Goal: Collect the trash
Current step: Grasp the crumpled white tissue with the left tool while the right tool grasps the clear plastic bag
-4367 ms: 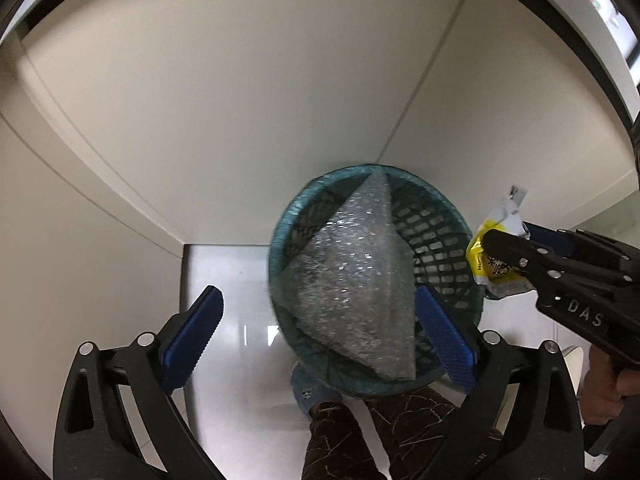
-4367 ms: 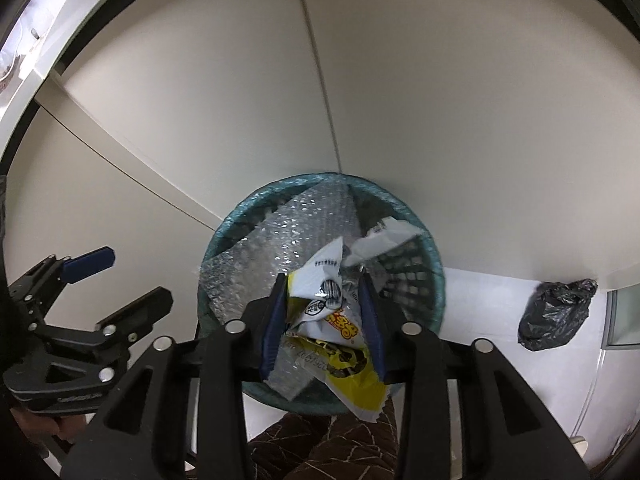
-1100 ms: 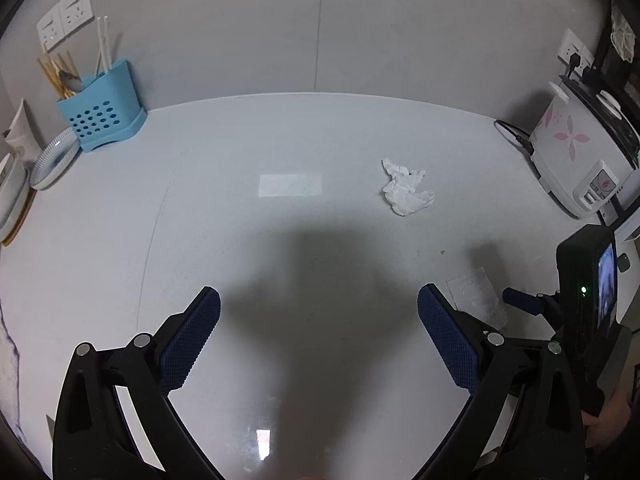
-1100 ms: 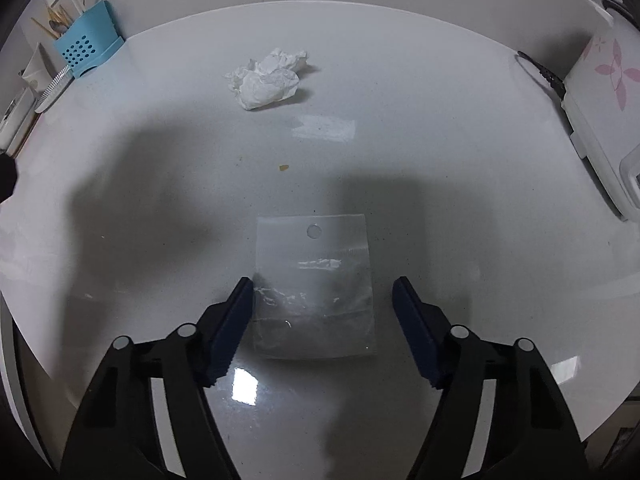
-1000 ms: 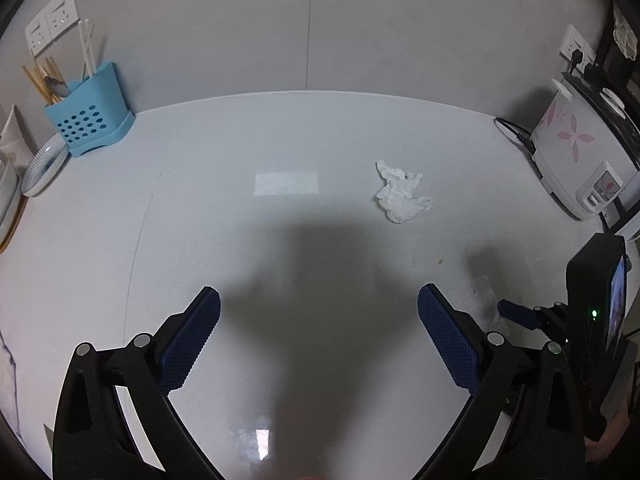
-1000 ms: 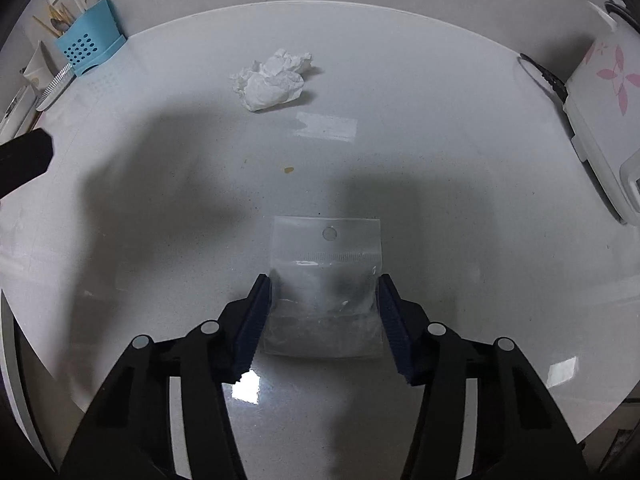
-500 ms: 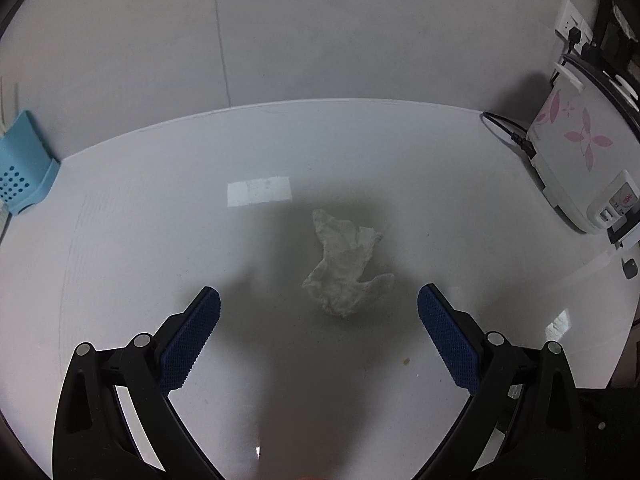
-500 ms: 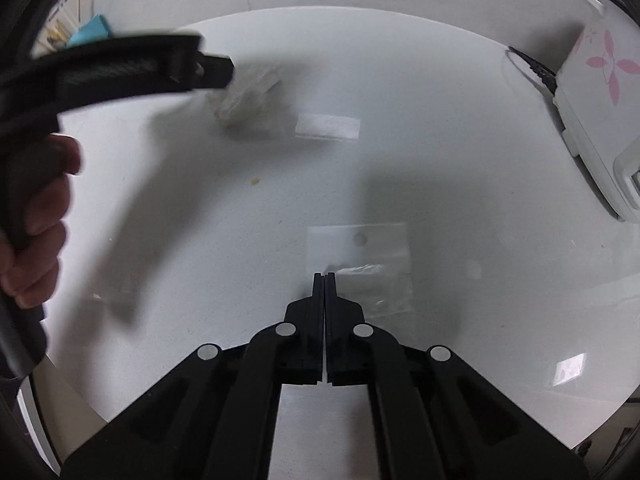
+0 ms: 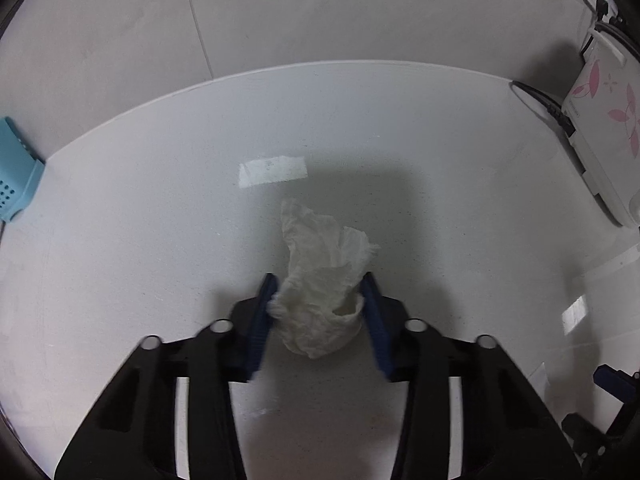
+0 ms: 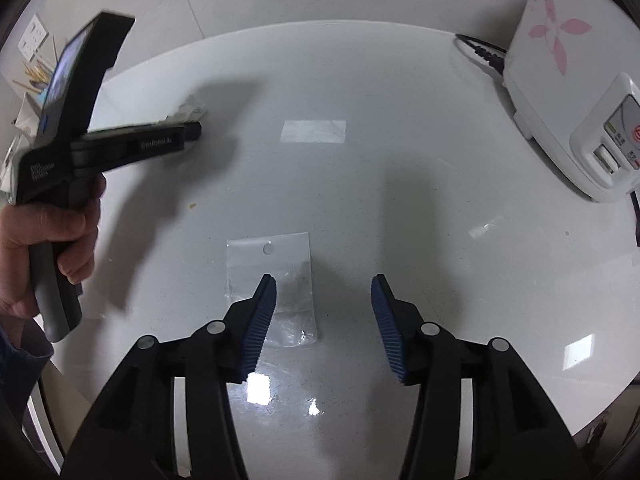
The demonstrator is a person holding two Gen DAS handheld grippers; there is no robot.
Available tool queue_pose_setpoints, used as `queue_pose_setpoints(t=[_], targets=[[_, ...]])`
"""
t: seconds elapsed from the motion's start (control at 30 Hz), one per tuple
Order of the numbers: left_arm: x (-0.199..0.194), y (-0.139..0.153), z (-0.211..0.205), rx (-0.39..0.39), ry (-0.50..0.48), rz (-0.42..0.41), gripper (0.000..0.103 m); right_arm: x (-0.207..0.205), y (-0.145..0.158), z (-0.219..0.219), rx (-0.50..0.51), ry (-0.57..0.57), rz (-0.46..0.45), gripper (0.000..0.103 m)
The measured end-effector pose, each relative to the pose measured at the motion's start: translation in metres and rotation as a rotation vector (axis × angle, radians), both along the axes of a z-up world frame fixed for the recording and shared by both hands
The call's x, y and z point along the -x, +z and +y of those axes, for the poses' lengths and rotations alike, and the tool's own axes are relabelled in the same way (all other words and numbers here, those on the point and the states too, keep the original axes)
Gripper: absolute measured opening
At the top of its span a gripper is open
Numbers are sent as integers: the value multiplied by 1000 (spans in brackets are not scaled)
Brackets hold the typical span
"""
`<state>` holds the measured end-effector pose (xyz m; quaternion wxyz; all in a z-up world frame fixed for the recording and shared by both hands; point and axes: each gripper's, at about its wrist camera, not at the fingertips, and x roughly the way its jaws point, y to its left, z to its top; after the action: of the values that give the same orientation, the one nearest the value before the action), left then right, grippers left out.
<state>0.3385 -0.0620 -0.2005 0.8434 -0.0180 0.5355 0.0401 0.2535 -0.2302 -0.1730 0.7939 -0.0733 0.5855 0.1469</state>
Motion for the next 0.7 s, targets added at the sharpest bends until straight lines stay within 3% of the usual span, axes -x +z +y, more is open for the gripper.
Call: queue_pose_setpoints(t=[0.07,0.13,0.4,0.47,0.7], targets=[[0,1,1,-3,4,6,14,4,0,5,6,14,10,60],[2,5,5,1,9,-3,11,9,-2,16,21,34,14,64],[36,34,22,0,47,-68,11,21,-19,36,68,52,80,64],[47,42,26,6,51,-81,11,23,-21,35,77,27,83,55],[87,66,36,39,63,-107,11,23,-20,32,100,3,98,43]])
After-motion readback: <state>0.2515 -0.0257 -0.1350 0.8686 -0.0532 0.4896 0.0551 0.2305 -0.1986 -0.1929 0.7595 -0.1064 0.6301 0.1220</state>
